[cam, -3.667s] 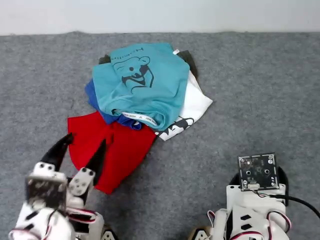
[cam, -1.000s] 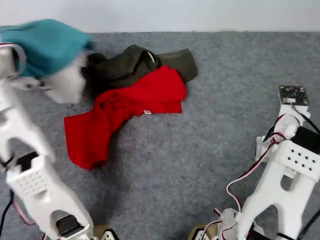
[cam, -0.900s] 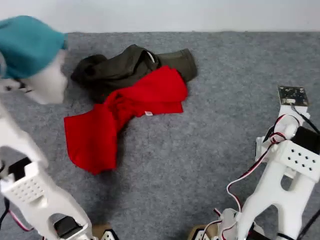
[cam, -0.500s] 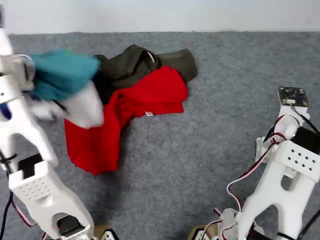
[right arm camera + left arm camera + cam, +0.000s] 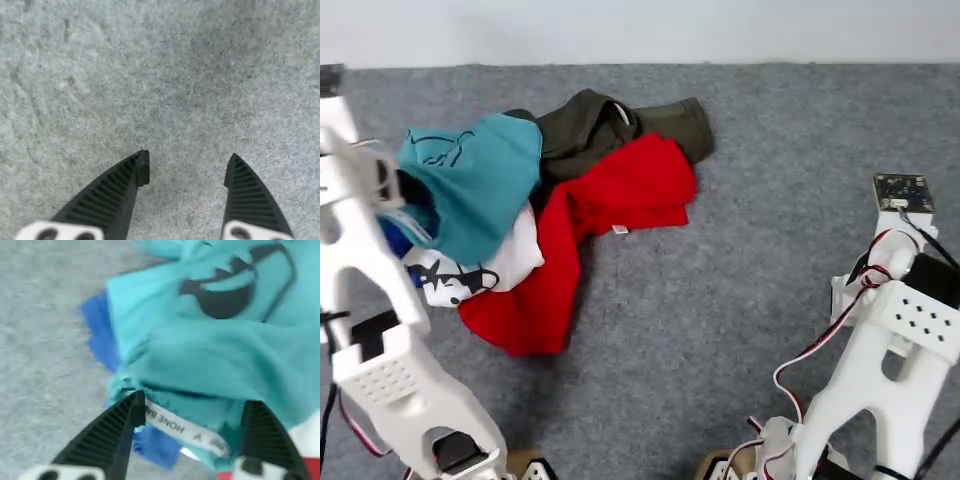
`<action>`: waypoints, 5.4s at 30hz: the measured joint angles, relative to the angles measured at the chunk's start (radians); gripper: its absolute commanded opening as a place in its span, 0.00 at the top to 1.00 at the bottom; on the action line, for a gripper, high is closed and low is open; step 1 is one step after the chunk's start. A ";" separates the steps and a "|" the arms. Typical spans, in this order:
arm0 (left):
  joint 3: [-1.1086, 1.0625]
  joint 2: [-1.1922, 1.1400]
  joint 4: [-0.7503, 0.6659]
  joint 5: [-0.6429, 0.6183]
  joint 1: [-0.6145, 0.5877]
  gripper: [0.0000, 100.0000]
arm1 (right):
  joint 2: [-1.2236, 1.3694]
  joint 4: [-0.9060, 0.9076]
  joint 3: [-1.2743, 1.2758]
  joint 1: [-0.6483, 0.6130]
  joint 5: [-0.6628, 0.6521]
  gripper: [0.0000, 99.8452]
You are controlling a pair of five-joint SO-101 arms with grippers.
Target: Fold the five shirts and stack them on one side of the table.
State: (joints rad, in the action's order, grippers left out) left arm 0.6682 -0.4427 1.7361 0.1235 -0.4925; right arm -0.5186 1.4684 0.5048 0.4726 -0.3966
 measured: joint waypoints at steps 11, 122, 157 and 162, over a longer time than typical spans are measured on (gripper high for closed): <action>-0.089 0.005 -0.029 -0.063 0.479 0.70 | 0.000 0.000 0.000 0.000 0.000 0.74; 0.674 -0.875 -0.560 -0.425 0.292 0.99 | 0.000 -0.084 0.146 0.000 -0.005 0.75; 0.942 -0.423 -0.002 -0.190 0.994 0.99 | 0.000 -0.084 0.137 0.186 -0.006 0.75; 0.942 -0.423 -0.002 -0.187 1.197 0.99 | 0.000 -0.084 0.100 0.400 -0.006 0.75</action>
State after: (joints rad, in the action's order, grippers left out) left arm 1.6103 -0.8661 1.7346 -0.0637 0.7043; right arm -0.5186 1.3840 0.6045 0.8730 -0.4028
